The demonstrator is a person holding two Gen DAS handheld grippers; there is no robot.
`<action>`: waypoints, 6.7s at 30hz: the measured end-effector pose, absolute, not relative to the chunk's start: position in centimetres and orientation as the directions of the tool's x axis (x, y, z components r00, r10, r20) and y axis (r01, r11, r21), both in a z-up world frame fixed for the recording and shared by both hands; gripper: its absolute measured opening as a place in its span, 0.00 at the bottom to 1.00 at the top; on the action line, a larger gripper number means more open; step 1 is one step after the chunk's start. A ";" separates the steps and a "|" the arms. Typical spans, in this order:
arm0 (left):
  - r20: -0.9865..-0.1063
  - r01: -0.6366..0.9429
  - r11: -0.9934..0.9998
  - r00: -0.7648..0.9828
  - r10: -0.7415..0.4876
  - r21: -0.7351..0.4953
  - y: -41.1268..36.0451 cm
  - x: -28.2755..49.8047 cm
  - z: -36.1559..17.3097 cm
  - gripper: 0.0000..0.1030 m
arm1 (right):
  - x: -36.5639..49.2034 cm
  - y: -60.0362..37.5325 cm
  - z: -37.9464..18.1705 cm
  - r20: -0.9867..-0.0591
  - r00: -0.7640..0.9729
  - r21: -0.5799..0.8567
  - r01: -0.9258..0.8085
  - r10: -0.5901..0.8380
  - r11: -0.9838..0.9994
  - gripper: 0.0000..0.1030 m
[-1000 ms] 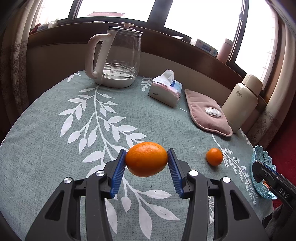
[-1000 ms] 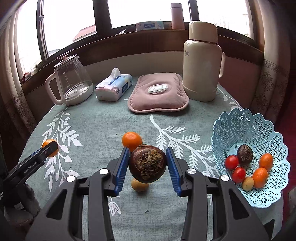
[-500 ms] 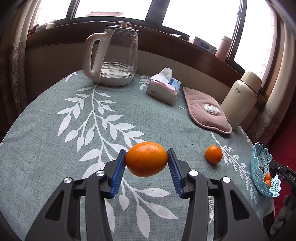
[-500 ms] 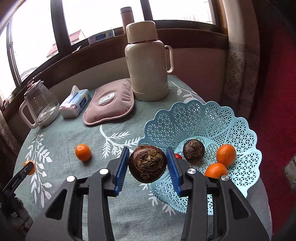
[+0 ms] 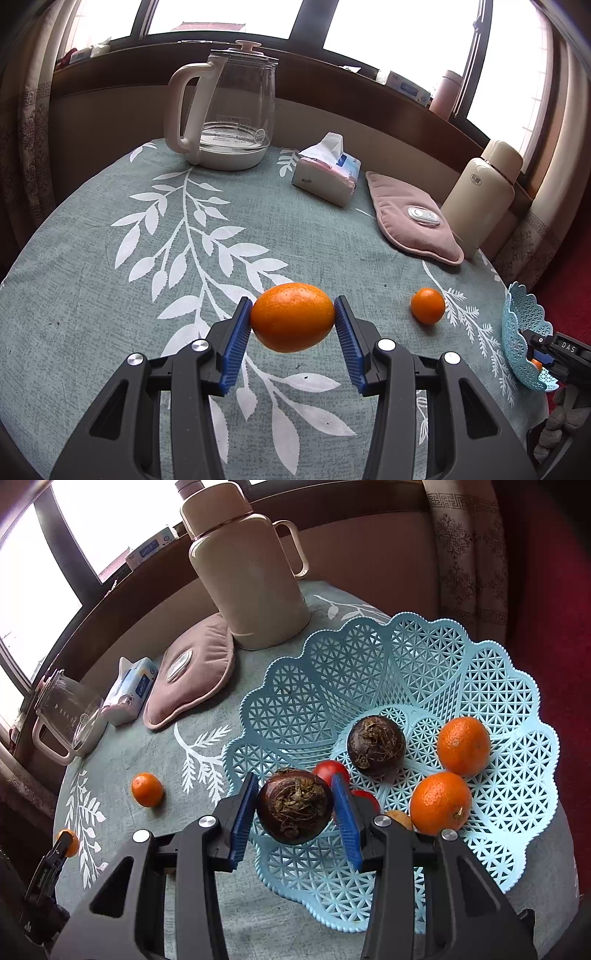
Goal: Organize fruits
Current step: 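Lower the brown fruit into the blue basket and open the right tool, then carry the large orange into the blue basket and open the left tool, then close the left tool around the tan pear-like fruit and lift it, then grasp an orange on the table with the right tool while the left tool holds the tan fruit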
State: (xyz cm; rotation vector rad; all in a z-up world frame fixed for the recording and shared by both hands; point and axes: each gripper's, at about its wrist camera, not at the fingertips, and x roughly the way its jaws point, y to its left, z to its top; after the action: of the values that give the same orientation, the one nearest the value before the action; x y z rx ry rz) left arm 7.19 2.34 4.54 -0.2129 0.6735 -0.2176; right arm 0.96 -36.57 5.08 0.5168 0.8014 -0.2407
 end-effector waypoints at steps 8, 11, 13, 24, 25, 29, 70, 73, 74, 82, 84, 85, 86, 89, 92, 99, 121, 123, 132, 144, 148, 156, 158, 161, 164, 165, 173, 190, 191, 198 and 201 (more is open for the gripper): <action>-0.594 0.133 0.956 0.759 -0.268 -0.261 2.1 7.1 4.5 0.45 | 1.0 -36.6 5.1 -0.736 0.676 0.346 0.408 -0.025 0.845 0.43; -0.594 0.135 0.956 0.759 -0.268 -0.260 2.1 7.1 4.5 0.45 | 0.7 -36.6 5.4 -0.732 0.679 0.326 0.414 -0.050 0.850 0.43; -0.593 0.138 0.956 0.759 -0.269 -0.257 2.0 7.1 4.5 0.45 | 0.4 -36.6 5.7 -0.725 0.686 0.317 0.417 -0.066 0.852 0.43; -0.589 0.181 0.951 0.751 -0.298 -0.250 1.0 6.6 4.5 0.45 | -3.3 -36.7 7.3 -0.677 0.719 0.272 0.446 -0.160 0.853 0.43; -0.588 0.189 0.950 0.750 -0.302 -0.247 0.8 6.5 4.5 0.45 | -3.7 -36.8 7.4 -0.673 0.721 0.272 0.449 -0.166 0.851 0.43; -0.587 0.235 0.940 0.735 -0.339 -0.248 -0.3 6.0 4.7 0.45 | -5.5 -37.5 7.7 -0.656 0.731 0.279 0.465 -0.187 0.840 0.43; -0.600 0.760 0.616 0.398 -0.694 -0.207 -26.7 -1.3 7.1 0.45 | -12.7 -44.8 7.7 -0.557 0.807 0.436 0.485 -0.197 0.758 0.52; -0.609 0.765 0.610 0.389 -0.691 -0.205 -27.5 -1.2 6.5 0.45 | -12.7 -44.9 7.7 -0.556 0.808 0.439 0.484 -0.194 0.757 0.52; -0.610 0.767 0.608 0.386 -0.692 -0.204 -27.7 -1.2 6.4 0.45 | -12.7 -44.9 7.7 -0.556 0.809 0.442 0.484 -0.193 0.756 0.52; -0.598 0.782 0.599 0.401 -0.694 -0.172 -27.9 -1.6 6.0 0.47 | -12.4 -44.4 7.4 -0.560 0.809 0.442 0.473 -0.177 0.762 0.52; -0.589 0.780 0.603 0.410 -0.697 -0.170 -27.7 -1.7 6.3 0.53 | -12.3 -44.3 7.4 -0.560 0.810 0.442 0.471 -0.175 0.763 0.52; -0.586 0.778 0.604 0.412 -0.697 -0.171 -27.5 -1.7 6.3 0.53 | -12.3 -44.3 7.4 -0.560 0.810 0.443 0.470 -0.174 0.764 0.52; -0.586 0.777 0.605 0.412 -0.698 -0.174 -27.4 -1.6 6.4 0.53 | -12.3 -44.3 7.4 -0.559 0.811 0.444 0.469 -0.173 0.763 0.52; -0.586 0.769 0.613 0.415 -0.696 -0.184 -26.9 -1.5 6.5 0.53 | -12.4 -44.2 7.5 -0.556 0.813 0.445 0.468 -0.173 0.764 0.52; -0.588 0.756 0.624 0.417 -0.693 -0.198 -26.1 -1.3 6.5 0.58 | -12.4 -44.1 7.5 -0.554 0.815 0.446 0.464 -0.171 0.765 0.52; -0.591 0.724 0.659 0.446 -0.673 -0.204 -24.4 -1.0 6.7 0.67 | -12.4 -43.4 7.6 -0.550 0.818 0.444 0.456 -0.168 0.771 0.57; -0.584 0.558 0.798 0.577 -0.571 -0.229 -15.7 1.5 6.8 0.77 | -12.5 -41.3 8.1 -0.523 0.839 0.442 0.418 -0.151 0.794 0.80; -0.595 0.535 0.809 0.577 -0.560 -0.243 -14.6 1.8 6.4 0.78 | -12.5 -41.2 8.1 -0.518 0.843 0.450 0.414 -0.146 0.791 0.85; -0.643 0.463 0.860 0.596 -0.481 -0.214 -11.9 2.4 4.3 0.78 | -11.9 -39.4 8.1 -0.522 0.849 0.437 0.350 -0.083 0.829 0.85; -0.697 0.473 0.868 0.572 -0.432 -0.149 -13.8 3.3 2.4 0.78 | -11.2 -36.4 8.1 -0.534 0.844 0.368 0.289 -0.054 0.884 0.85; -0.711 0.474 0.869 0.561 -0.425 -0.145 -14.3 3.9 2.0 0.70 | -11.1 -36.3 7.9 -0.540 0.840 0.368 0.288 -0.050 0.884 0.85; -0.744 0.488 0.863 0.526 -0.413 -0.135 -15.8 4.8 0.9 0.36 | -10.8 -35.9 7.4 -0.554 0.831 0.361 0.283 -0.040 0.889 0.85; -0.744 0.485 0.866 0.531 -0.405 -0.125 -15.8 4.8 0.7 0.31 | -10.7 -35.7 7.2 -0.557 0.830 0.358 0.280 -0.037 0.890 0.85; -0.740 0.485 0.864 0.530 -0.414 -0.136 -15.6 4.9 0.8 0.27 | -10.6 -35.5 7.1 -0.560 0.828 0.354 0.277 -0.034 0.893 0.85; -0.735 0.487 0.862 0.532 -0.421 -0.141 -15.4 4.8 0.9 0.27 | -10.6 -35.3 7.1 -0.561 0.827 0.350 0.273 -0.033 0.896 0.85; -0.732 0.488 0.861 0.535 -0.422 -0.140 -15.3 4.7 1.0 0.27 | -10.7 -35.2 7.0 -0.561 0.827 0.348 0.271 -0.032 0.897 0.85; -0.698 0.459 0.878 0.585 -0.412 -0.135 -12.9 4.1 2.4 0.27 | -10.3 -33.9 6.8 -0.574 0.818 0.315 0.259 -0.034 0.913 0.85; -0.616 0.249 0.962 0.743 -0.262 -0.110 -4.2 4.8 4.2 0.27 | -4.8 -26.7 7.6 -0.592 0.806 0.182 0.117 0.014 0.976 0.85; -0.614 0.234 0.966 0.749 -0.249 -0.108 -3.9 5.0 4.2 0.27 | -4.3 -26.2 7.6 -0.594 0.804 0.166 0.107 0.013 0.980 0.85; -0.610 0.191 0.974 0.759 -0.227 -0.124 -2.4 5.4 3.7 0.27 | 0.4 -23.5 6.0 -0.639 0.769 0.113 0.055 0.030 0.992 0.85; -0.620 0.175 0.975 0.752 -0.224 -0.140 -2.0 5.7 3.4 0.27 | 2.8 -22.8 5.0 -0.667 0.743 0.120 0.042 0.049 0.992 0.85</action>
State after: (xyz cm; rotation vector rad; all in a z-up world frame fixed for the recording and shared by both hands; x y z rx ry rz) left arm 5.69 -1.98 3.36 -0.0751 0.6861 -0.2182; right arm 2.77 -22.82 5.01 0.1299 0.7334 0.0039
